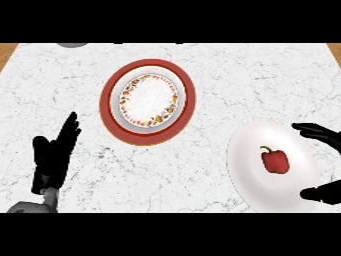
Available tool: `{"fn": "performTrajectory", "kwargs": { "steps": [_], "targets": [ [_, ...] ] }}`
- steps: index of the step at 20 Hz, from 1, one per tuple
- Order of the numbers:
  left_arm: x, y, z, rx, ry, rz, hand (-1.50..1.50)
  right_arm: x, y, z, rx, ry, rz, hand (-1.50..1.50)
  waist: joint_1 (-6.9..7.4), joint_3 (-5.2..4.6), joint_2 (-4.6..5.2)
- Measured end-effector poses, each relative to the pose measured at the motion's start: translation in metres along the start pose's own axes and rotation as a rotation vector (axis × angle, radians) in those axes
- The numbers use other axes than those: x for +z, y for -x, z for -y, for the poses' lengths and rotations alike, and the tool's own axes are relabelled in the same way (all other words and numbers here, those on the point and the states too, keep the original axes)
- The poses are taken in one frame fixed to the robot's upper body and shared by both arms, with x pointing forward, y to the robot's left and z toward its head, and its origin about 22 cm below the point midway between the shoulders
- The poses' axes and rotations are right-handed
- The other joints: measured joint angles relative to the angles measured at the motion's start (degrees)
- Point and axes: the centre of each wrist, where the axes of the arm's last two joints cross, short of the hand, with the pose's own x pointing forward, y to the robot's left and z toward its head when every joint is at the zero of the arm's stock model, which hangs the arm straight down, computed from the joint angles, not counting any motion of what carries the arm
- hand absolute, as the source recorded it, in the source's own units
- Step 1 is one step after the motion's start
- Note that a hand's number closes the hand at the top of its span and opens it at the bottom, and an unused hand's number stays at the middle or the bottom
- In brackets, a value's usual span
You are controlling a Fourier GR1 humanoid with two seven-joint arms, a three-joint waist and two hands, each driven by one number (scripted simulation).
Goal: Pick the bell pepper from the plate and place it in the plate
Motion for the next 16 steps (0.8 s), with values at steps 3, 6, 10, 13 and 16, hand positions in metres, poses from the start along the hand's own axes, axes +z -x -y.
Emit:
{"fn": "performTrajectory", "kwargs": {
  "steps": [3, 6, 10, 13, 16],
  "targets": [
    [0.001, 0.0, 0.005, -0.005, 0.007, -0.004, 0.0, -0.002, 0.001, 0.016, 0.138, -0.071, -0.019, -1.5, 0.12, -0.09, -0.15],
    [-0.001, -0.001, 0.012, -0.01, 0.003, -0.008, 0.0, -0.007, -0.001, 0.025, 0.225, -0.16, -0.043, -1.5, -0.02, -0.18, -0.27],
    [-0.003, -0.001, 0.01, -0.007, 0.004, -0.015, 0.0, -0.018, -0.008, 0.037, 0.308, -0.308, -0.115, -1.5, 0.0, -0.23, -0.34],
    [-0.002, 0.004, 0.012, -0.005, -0.004, -0.017, 0.0, -0.024, -0.011, 0.028, 0.34, -0.407, -0.168, -1.5, -0.12, -0.27, -0.4],
    [-0.002, 0.003, 0.013, -0.005, -0.002, -0.017, 0.0, -0.034, -0.007, 0.017, 0.362, -0.47, -0.204, -1.5, -0.09, -0.26, -0.4]
  ]
}}
